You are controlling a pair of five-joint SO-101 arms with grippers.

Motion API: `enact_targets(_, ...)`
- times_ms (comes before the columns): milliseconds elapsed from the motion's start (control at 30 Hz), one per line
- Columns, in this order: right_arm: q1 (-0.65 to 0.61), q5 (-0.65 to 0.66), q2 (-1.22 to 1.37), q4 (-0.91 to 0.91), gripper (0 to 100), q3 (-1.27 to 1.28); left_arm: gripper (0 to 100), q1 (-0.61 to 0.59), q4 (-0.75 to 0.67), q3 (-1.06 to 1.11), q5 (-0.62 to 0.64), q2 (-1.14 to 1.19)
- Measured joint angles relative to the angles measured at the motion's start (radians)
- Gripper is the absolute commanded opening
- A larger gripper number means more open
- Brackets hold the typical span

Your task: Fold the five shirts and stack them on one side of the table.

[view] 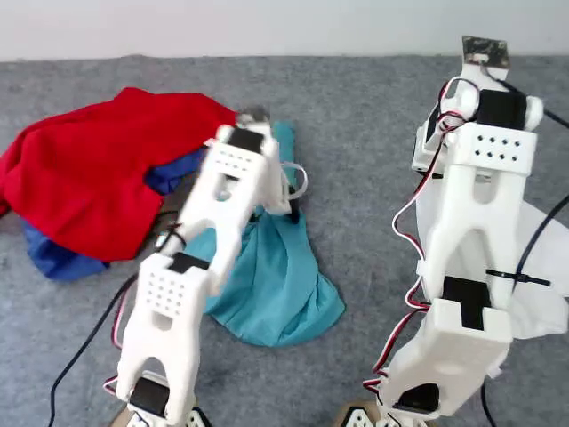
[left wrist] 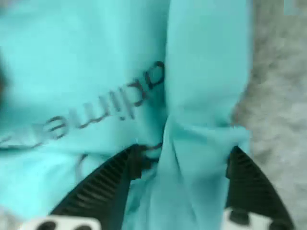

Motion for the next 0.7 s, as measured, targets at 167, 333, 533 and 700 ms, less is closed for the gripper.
enact_targets(167, 0.000, 0.000, 0.000, 0.000, 0.9, 0.000, 3, -0.002, 0.048, -0.117, -0.046, 0.051)
enact_targets(333, 0.000, 0.000, 0.000, 0.000, 0.9, 0.000, 1, -0.037, 0.150, -0.238, -0.167, 0.055)
enact_targets(533, 0.000, 0.000, 0.000, 0.000, 0.9, 0.000, 1, -0.195, 0.163, -0.374, -0.209, -0.080)
enact_targets(700, 0.000, 0.000, 0.006, 0.000, 0.9, 0.000, 1, -0.377, 0.163, -0.499, -0.265, -0.308)
